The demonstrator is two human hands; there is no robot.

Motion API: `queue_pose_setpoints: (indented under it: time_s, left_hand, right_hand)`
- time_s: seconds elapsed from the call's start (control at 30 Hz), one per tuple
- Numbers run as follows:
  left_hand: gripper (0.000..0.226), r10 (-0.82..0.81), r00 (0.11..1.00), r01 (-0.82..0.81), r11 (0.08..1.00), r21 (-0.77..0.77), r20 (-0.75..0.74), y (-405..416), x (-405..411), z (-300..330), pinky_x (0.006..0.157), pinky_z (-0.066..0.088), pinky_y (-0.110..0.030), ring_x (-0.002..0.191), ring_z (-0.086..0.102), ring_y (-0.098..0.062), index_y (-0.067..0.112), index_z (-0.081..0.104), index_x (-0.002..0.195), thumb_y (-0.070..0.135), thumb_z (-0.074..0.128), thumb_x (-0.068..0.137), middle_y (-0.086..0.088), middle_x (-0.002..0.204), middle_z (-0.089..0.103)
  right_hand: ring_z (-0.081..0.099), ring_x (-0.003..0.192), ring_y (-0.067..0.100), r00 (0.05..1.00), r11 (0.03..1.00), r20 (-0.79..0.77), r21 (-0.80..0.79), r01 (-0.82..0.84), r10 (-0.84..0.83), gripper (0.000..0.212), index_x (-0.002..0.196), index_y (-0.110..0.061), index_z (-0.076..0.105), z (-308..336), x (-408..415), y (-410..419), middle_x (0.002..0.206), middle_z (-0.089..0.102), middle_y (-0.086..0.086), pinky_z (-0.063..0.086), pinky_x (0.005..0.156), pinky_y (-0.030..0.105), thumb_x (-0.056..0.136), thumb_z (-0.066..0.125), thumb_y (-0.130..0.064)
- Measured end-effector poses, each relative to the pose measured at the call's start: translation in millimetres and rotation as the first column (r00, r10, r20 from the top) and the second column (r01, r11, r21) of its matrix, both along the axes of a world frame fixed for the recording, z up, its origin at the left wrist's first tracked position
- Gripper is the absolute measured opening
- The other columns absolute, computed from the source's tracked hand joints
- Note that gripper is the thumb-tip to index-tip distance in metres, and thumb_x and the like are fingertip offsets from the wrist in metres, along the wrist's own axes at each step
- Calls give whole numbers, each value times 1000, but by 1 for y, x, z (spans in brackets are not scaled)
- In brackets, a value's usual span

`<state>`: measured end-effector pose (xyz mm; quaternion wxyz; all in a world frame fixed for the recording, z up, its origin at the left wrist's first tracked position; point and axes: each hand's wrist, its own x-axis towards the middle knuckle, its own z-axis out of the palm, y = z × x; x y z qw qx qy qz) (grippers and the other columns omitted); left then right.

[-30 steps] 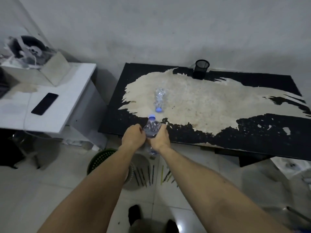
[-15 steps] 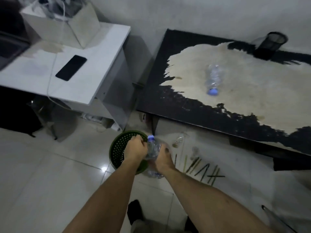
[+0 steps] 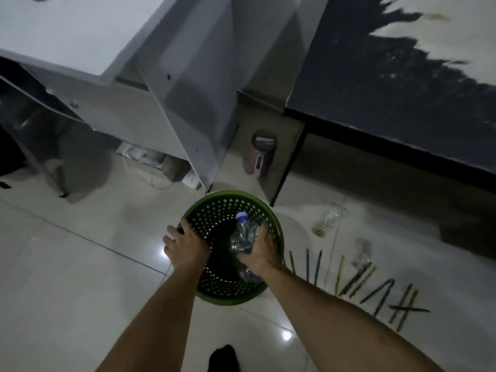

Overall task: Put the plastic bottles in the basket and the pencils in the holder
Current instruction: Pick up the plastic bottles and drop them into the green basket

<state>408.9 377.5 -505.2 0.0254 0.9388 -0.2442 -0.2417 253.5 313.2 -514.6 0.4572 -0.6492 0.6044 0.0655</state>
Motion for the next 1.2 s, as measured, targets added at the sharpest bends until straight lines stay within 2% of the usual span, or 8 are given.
queue_pose_setpoints:
  time_s: [0.07,0.13,0.33,0.43,0.7,0.83,0.93,1.2]
  left_hand:
    - [74,64,998,-63,997,35,-28,2,3,-23,97,38,-56,119,42,-45,17,18,146,22,57,84,-22,134,36]
    - [70,56,998,-57,997,46,13,1,0,-37,95,39,-55,115,42,-44,16,22,144,20,57,85,-20,131,36]
    - [62,-106,986,118,989,-90,125,-7,-4,-55,90,41,-52,108,45,-38,21,30,143,11,52,85,-16,125,43]
    - [69,-135,982,149,984,-94,135,-9,-8,-58,91,42,-51,110,45,-37,21,28,145,13,57,83,-15,127,43]
    - [69,-130,987,141,984,-112,97,-8,-14,-57,97,39,-54,117,41,-39,18,27,147,19,56,84,-16,133,39]
    - [65,-164,985,169,980,-101,55,-7,-25,-34,101,38,-53,126,36,-37,13,30,145,25,54,86,-15,140,36]
    - [66,-205,978,209,972,-111,43,-11,-40,-2,106,36,-51,133,32,-35,14,31,146,29,54,86,-13,147,34]
    - [50,-248,965,259,948,-184,79,-16,-94,168,104,40,-50,128,39,-31,13,43,131,34,49,86,-10,138,45]
  right_hand:
    - [32,144,34,1000,1000,15,3,5,-5,119,157,-26,3,-26,4,-2,158,29,13,35,114,49,73,87,-27]
    - [35,142,33,999,1000,30,-5,24,-24,113,153,-31,9,-44,7,-4,155,32,12,37,112,51,72,87,-24]
    - [39,139,32,994,992,3,62,108,-109,105,151,-26,19,-82,11,-19,152,34,12,38,113,48,73,88,-27]
    - [40,138,34,988,985,-13,78,151,-151,105,150,-26,20,-95,15,-26,152,33,13,40,111,49,72,89,-29]
    - [22,148,36,990,993,-107,64,96,-89,111,157,-31,0,-101,17,-23,162,15,13,29,115,52,80,79,-42]
    - [23,148,37,992,997,-128,71,30,-21,100,158,-31,-1,-76,7,-17,163,14,11,32,113,53,88,69,-45]
    - [34,141,36,991,998,-136,67,-8,18,91,158,-31,4,-40,-1,-14,158,25,12,38,109,52,91,63,-44]
    - [41,133,39,954,975,-217,-26,-219,208,64,146,-19,32,148,-39,-10,148,37,16,45,100,48,92,57,-42]
